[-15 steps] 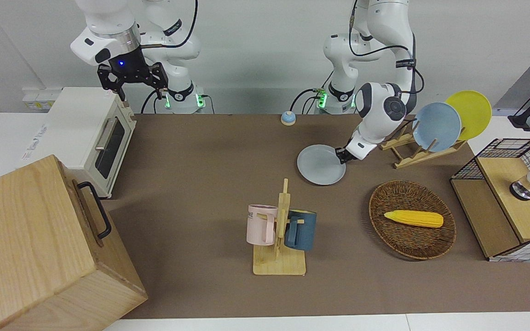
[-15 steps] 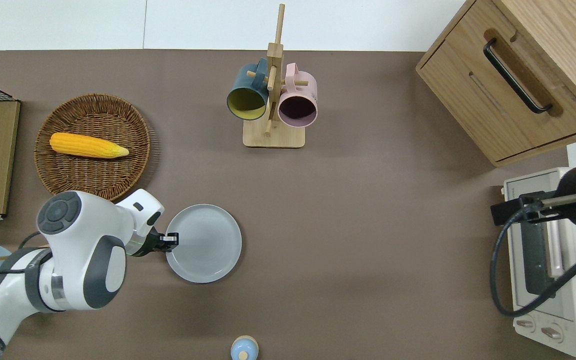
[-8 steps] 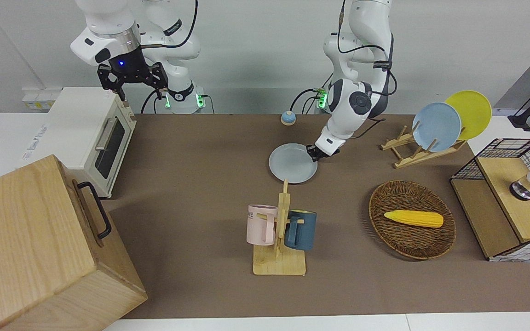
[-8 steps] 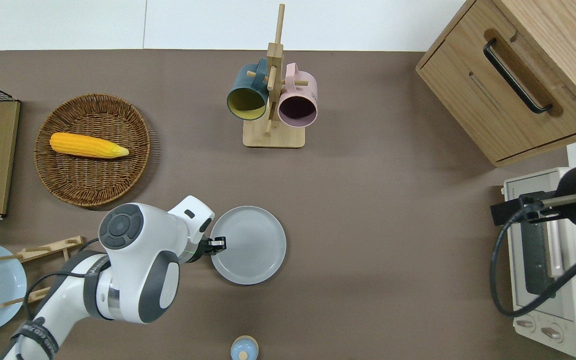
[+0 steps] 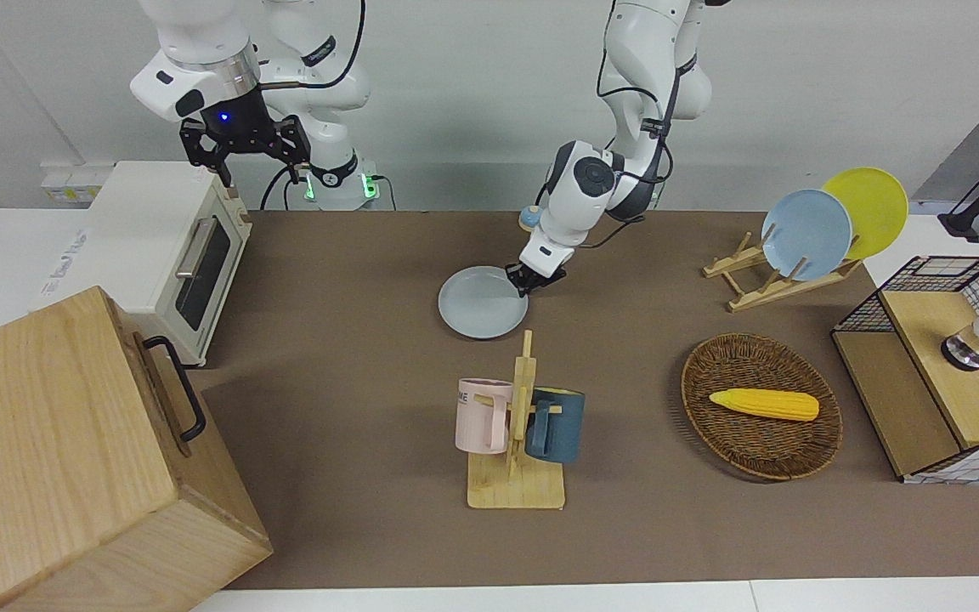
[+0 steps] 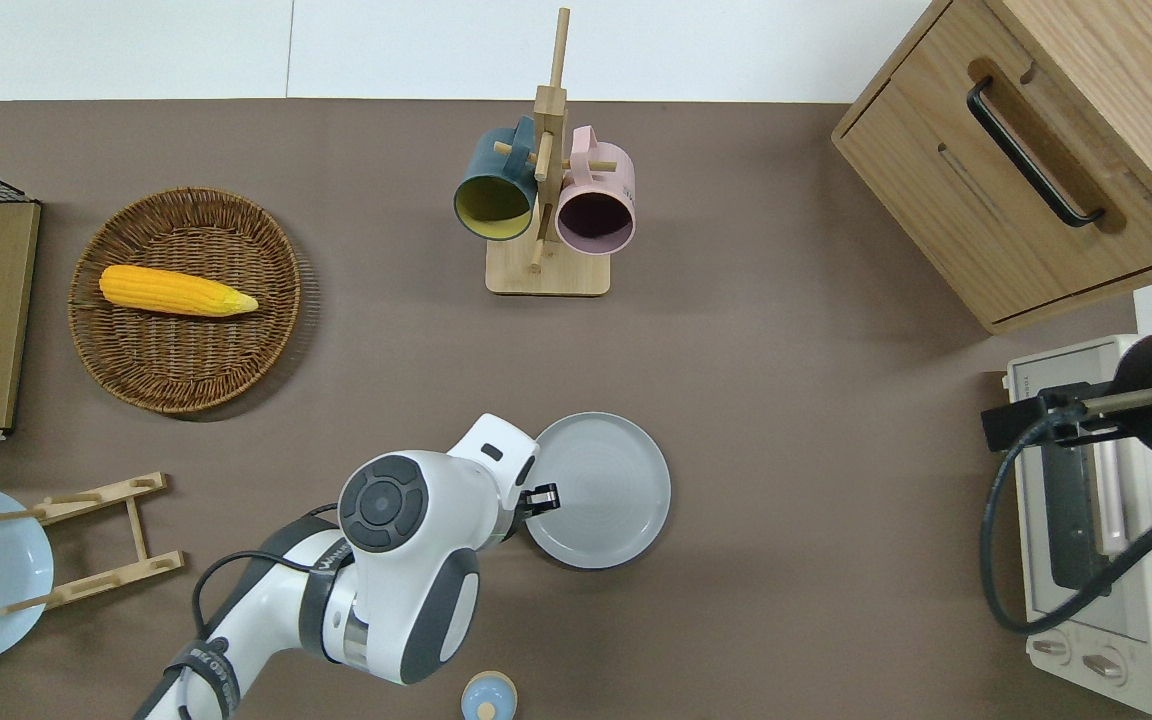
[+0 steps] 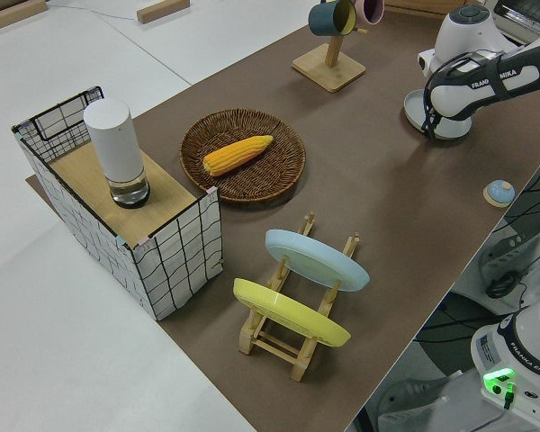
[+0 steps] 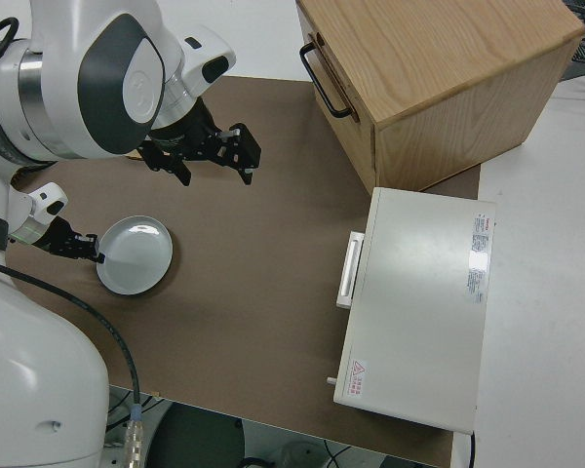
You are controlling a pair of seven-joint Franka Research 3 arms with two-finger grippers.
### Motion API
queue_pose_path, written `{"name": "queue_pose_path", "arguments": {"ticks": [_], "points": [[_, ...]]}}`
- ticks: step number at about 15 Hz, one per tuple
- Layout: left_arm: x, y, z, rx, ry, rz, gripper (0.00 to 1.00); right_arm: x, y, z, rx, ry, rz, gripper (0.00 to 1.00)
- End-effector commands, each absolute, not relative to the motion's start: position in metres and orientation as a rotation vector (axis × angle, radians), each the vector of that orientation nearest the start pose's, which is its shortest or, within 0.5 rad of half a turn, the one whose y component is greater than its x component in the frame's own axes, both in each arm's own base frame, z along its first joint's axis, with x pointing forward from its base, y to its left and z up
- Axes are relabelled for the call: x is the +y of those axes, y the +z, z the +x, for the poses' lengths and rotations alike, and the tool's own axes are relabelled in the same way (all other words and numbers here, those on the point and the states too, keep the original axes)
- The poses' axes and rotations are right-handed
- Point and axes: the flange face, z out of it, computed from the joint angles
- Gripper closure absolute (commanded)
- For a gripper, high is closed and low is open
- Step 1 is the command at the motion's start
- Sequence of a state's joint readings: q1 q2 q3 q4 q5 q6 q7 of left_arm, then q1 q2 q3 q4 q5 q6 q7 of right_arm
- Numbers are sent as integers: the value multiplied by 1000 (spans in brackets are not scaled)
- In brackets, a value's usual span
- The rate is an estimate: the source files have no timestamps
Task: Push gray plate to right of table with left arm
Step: 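Push the gray plate with the left gripper away from the basket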
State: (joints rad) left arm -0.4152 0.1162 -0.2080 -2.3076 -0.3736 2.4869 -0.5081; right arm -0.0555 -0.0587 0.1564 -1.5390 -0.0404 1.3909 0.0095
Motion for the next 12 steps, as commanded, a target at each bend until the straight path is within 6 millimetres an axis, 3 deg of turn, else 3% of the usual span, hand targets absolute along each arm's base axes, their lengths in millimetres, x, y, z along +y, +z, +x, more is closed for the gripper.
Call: {"name": "queue_pose_path", "arguments": {"ticks": [1,5,12], "points": [[-346,301,425,-381,140,-3407,1000,50,659,511,-147,137,-3188,5],[-370,312,415,-405,140,-3426,1000,50,658,511,-147,139,-3188,5],[-397,300,401,-418,104,-3447,1000,50,658,511,-146,139,-3190,5]]}}
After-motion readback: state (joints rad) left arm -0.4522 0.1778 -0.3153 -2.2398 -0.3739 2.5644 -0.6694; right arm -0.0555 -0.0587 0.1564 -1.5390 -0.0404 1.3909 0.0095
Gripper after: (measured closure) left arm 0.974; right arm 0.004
